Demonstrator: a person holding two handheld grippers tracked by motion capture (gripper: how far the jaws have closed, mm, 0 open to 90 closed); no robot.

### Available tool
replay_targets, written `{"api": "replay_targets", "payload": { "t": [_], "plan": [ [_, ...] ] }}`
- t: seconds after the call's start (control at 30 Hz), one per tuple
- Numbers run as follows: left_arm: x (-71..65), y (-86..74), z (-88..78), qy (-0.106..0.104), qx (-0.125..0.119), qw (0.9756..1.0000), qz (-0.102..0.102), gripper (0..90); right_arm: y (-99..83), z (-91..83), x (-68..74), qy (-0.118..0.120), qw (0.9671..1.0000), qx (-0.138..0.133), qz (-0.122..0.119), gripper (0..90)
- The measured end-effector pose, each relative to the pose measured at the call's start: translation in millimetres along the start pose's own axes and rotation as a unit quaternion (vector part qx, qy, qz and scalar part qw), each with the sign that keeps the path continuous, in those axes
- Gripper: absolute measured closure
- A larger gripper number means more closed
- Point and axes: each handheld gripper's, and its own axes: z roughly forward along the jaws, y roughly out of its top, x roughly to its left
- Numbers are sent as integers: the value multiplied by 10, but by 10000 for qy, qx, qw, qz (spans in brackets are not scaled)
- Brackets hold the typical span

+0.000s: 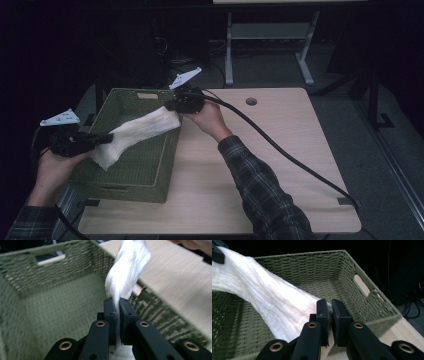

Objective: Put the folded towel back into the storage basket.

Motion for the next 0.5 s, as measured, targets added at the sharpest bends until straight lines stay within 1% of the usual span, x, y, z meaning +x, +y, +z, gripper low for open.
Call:
{"api": "replay_targets", "payload": {
  "t": [0.03,0.07,0.2,0.3,0.37,0.43,0.5],
  "plan": [
    [31,-34,4,-1,-7,10000,-59,853,10,37,16,6,10000,-6,17,847],
    [64,-68,5,0,17,10000,-96,853,23,77,24,46,10000,46,52,847],
    [175,-211,30,9,68,9997,-224,853,52,243,46,87,9999,130,-31,847],
    [226,-311,78,-10,136,9994,-314,853,53,356,61,102,9997,210,-58,847],
    [260,-366,113,-44,171,9993,-343,852,39,418,55,148,9996,222,-5,847],
    [280,-407,153,-39,209,9990,-405,852,25,481,40,166,9995,271,25,847],
    [290,-424,176,-32,247,9989,-402,852,17,546,42,159,9993,334,47,848]
  ]
}}
